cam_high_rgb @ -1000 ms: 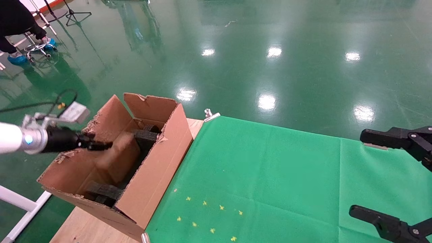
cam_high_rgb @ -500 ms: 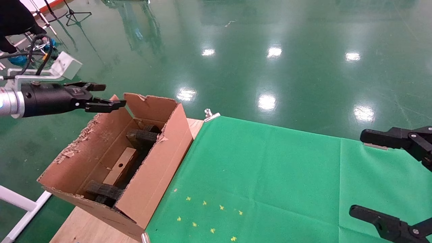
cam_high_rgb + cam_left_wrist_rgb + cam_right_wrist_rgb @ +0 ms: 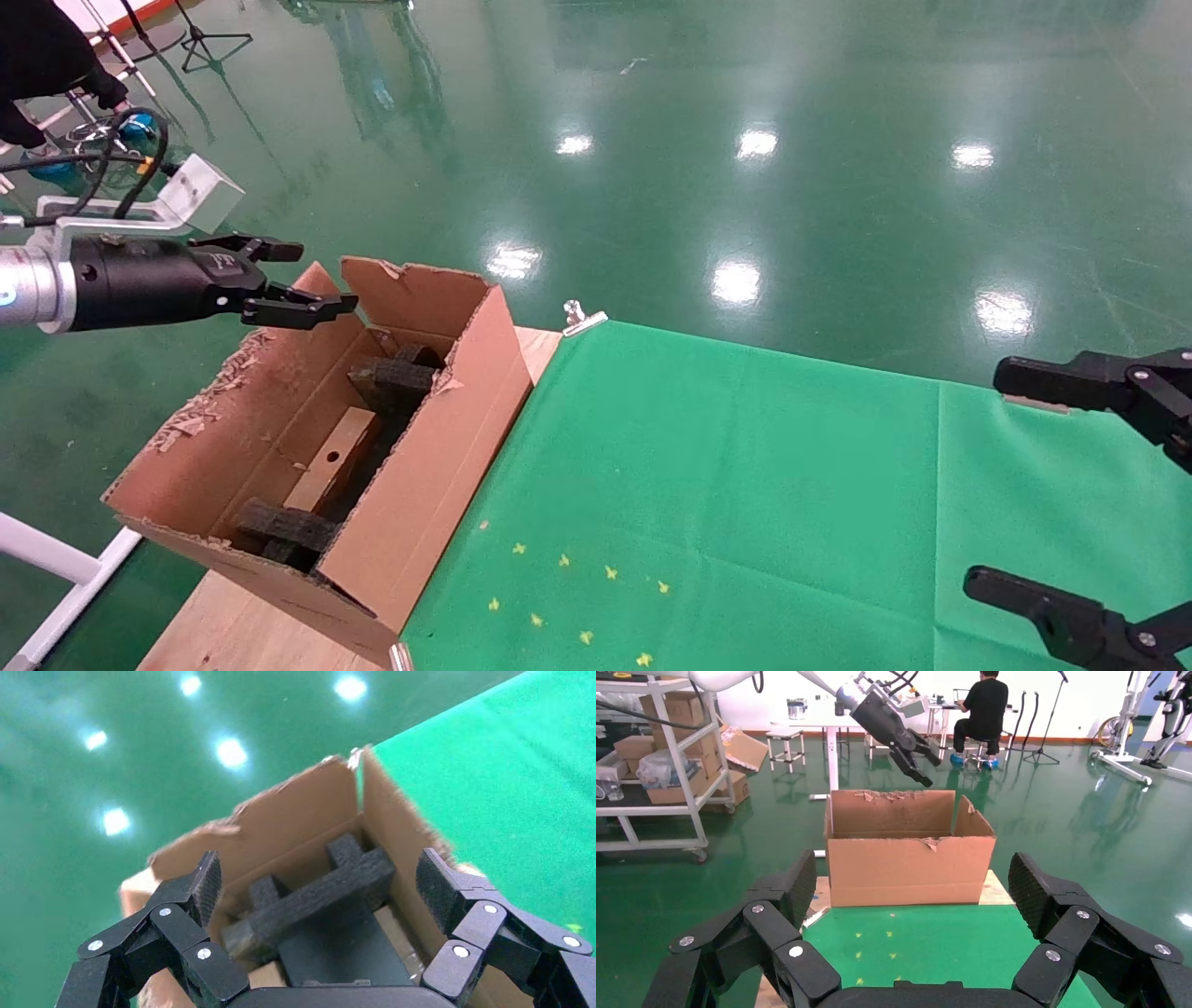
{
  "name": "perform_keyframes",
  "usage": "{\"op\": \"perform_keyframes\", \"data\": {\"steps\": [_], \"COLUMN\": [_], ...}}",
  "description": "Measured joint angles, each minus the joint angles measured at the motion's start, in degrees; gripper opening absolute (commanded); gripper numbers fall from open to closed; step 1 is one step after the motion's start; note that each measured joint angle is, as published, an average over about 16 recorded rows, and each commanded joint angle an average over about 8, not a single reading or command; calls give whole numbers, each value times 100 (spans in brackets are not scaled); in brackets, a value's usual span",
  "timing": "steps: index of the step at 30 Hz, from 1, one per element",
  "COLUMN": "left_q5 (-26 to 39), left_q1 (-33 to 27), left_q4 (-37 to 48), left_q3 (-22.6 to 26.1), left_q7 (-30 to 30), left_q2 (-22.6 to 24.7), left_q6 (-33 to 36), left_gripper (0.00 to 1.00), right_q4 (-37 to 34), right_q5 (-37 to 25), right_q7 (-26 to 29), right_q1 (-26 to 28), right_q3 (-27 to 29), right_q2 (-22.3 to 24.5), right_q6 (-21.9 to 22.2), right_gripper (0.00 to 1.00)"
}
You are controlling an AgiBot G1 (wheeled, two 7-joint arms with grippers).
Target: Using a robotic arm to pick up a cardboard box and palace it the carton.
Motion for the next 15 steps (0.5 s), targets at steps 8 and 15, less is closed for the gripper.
{"op": "perform_keyframes", "data": {"steps": [8, 15], "left_q5": [-496, -1030], "left_q1": [303, 631], "left_q4": [-416, -872], "left_q3": [-67, -140], "left_q7": [25, 48], "left_q2": [50, 102], "left_q6": [106, 225], "left_gripper": [100, 100], "right_q4": [0, 0], "right_q5": [0, 0], "right_q7": [0, 0], "right_q1": [0, 0], "right_q3": [0, -1], "right_q2": [0, 0], "right_q6": [0, 0], "right_gripper": [100, 100]}}
